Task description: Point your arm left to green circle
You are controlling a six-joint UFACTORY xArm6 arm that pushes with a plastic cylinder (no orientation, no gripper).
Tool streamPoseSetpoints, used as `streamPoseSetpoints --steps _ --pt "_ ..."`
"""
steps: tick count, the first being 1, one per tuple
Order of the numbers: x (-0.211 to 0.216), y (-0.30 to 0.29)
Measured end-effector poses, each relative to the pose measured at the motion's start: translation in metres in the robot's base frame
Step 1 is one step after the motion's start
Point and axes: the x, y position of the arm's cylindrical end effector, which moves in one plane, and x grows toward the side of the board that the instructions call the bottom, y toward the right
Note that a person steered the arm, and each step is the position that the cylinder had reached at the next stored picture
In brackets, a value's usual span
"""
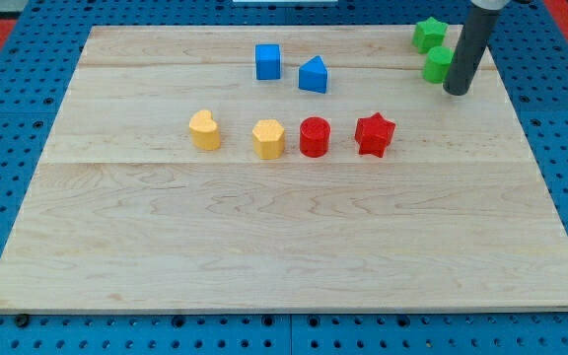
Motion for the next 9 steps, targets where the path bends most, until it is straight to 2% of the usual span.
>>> streamPoseSetpoints --steps 1,2,3,4,5,7,9 --pt "-0.025 -0.007" --pt "-0.03 -0.012" --pt "-0.019 -0.01" --pt "0.016 -0.004" --pt "0.009 -0.041" --pt "-0.04 -0.099" --pt "-0.071 -0.098"
